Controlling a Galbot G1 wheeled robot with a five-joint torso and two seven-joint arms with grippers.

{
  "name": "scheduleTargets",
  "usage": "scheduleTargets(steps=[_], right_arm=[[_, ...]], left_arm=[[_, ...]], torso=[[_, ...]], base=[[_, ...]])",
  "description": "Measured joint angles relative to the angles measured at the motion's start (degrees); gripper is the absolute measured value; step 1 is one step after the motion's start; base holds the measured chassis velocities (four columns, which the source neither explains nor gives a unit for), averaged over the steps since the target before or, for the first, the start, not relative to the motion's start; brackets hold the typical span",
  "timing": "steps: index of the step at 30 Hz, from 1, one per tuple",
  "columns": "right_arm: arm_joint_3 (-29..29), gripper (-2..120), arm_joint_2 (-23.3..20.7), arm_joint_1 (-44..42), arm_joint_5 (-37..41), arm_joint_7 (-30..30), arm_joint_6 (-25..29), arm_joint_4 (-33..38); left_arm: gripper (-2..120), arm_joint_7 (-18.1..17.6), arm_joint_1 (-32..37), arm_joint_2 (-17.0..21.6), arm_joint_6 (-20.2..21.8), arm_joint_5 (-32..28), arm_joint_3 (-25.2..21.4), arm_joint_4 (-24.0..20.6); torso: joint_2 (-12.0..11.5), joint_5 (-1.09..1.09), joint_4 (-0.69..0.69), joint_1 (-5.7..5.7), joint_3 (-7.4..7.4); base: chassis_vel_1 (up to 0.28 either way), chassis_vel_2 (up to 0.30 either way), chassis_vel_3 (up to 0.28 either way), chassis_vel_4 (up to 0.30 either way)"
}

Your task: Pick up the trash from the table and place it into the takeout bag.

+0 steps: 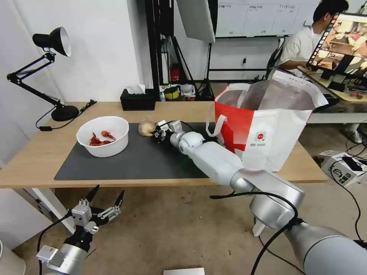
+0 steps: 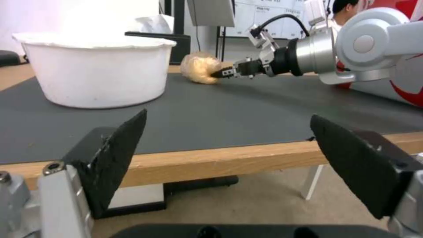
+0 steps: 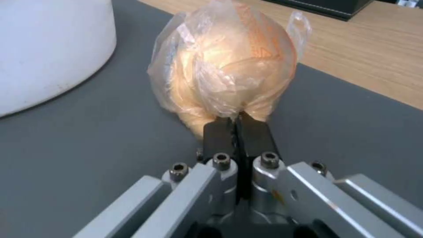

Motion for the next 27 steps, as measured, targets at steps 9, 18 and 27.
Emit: scheduleTargets(steps=[9,18,27], right_arm=[[2.1,0,-0.1,-0.5,1.0,1.1,-0.2,1.7],[2.5,0,-0.2,1.0,3.5,3.3,-0.6,4.8],[4.5,0,-4.6,-1.1,6.1,11.3,-2.7,19.0]], left_arm=[[100,-0.2,-0.1,1.5,-0.2,-1.4,-0.6,0.3],[100,-0.3,-2.7,5.6,-0.2,-5.8,-0.9,3.0],[100,-0.4,-3.6,7.6,0.0,-8.2,-0.9,4.0]], torso=[[0.0,-0.01,0.00,0.00,0.01],[0.0,-0.01,0.00,0.00,0.01],[0.0,-0.02,0.02,0.01,0.01]], base=[[0.000,0.000,0.000,0.000],[0.000,0.000,0.000,0.000],[0.000,0.000,0.000,0.000]])
